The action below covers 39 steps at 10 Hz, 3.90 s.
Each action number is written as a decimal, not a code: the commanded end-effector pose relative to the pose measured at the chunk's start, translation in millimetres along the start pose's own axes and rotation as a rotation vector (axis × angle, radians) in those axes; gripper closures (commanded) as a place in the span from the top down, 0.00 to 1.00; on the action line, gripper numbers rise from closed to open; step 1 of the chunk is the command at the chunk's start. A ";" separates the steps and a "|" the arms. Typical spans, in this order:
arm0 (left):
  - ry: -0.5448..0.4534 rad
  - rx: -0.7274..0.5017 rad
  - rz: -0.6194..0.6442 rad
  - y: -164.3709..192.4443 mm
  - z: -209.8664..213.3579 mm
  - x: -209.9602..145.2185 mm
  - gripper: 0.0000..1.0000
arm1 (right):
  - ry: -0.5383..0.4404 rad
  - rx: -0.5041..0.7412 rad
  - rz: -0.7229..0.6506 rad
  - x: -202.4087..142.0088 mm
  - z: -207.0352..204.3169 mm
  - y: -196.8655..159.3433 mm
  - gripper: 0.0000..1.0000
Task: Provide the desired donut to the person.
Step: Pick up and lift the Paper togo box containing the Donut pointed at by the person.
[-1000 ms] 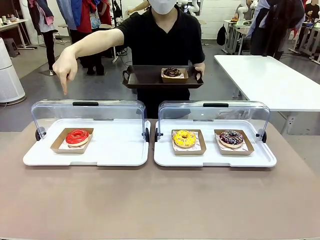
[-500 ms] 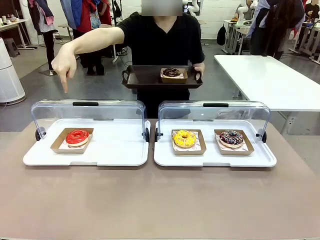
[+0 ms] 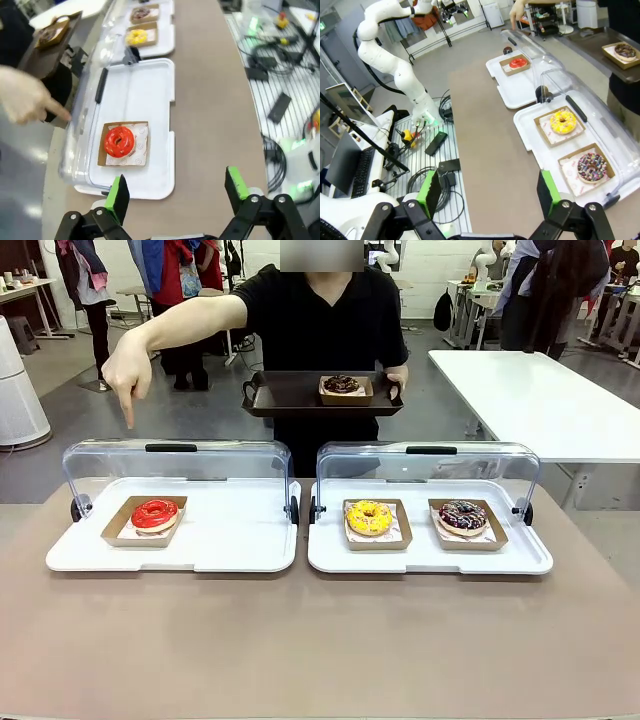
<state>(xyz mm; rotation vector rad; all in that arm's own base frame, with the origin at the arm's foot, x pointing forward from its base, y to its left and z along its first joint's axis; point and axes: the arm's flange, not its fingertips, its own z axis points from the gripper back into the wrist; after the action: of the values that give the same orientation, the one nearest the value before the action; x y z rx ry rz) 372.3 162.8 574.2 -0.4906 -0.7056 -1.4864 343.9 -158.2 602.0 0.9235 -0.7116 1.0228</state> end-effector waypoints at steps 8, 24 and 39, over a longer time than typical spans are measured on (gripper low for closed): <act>0.662 -0.101 -0.173 -12.5 -222.4 70.2 1.00 | -0.010 0.008 0.005 -0.3 -0.1 -0.2 1.00; 0.643 -0.183 -0.161 42.7 -280.9 14.2 1.00 | -0.010 0.008 0.005 -0.3 -0.1 -0.2 1.00; 0.800 -0.071 -0.075 82.6 -323.3 -21.6 1.00 | -0.010 0.008 0.005 -0.3 -0.1 -0.2 1.00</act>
<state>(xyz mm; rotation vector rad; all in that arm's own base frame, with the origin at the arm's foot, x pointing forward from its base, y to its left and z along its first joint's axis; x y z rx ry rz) 495.5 -40.1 340.1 0.0771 -0.0569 -1.6323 343.8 -157.9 602.2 0.9232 -0.7112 1.0232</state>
